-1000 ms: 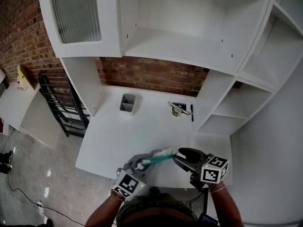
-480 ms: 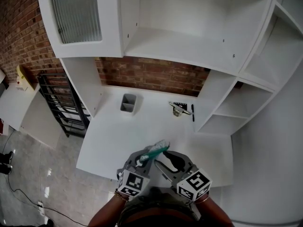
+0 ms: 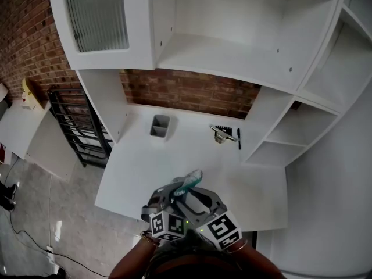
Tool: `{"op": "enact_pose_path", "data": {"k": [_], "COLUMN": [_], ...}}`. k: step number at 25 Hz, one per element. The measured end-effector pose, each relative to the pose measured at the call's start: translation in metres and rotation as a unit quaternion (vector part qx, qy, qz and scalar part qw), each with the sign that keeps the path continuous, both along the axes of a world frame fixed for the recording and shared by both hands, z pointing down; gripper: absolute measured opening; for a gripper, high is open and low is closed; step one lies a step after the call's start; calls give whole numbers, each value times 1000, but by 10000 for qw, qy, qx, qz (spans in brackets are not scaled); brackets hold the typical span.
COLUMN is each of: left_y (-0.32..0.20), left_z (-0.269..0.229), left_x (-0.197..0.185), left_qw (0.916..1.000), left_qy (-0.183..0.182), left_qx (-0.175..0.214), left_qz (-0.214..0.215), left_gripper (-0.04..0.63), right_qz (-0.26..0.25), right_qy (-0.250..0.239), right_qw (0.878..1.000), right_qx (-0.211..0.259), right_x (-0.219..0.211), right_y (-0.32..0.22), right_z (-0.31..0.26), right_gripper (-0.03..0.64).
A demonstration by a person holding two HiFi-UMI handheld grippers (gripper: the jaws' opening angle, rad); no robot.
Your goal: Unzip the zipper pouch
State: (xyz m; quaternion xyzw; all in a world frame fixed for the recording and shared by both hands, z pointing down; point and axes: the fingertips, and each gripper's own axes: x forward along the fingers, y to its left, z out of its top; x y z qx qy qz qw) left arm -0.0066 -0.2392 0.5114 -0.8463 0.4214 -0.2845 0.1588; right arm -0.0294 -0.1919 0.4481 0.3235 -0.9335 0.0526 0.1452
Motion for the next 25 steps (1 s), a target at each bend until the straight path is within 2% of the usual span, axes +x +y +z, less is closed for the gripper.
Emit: {"op": "enact_pose_path", "data": {"k": [5,9,13,16,18,25], "left_y": [1,2,4,5,6,10], "left_z": [3,5,6,5,5,5], "left_x": [0,2,4,4,4,7], "left_qw": [9994,9995,9999,9999,9998,9997], "left_qy": [-330,-287,-150,43,109,154], "left_qx": [111,67,7,-94,-128,-141], "left_qz": [-62,-56,18,42,42,145], "left_gripper": [5,5,5,5,5,5], "right_qz": [150,309,293,377,438,367], "right_qy": [300,388,112,-167,-326,-830], "right_qw": [9994,9988,9994,9989,9977,9928], "right_qx": [3,61,-133,-242,-405,-778], "right_x": [-4,0,5,12,17,21], "right_y": [-4,-6,-4,-6,-6,-6], "right_z": [9,12,10,6,7,7], "right_gripper": [167,124,112,78,29,20]}}
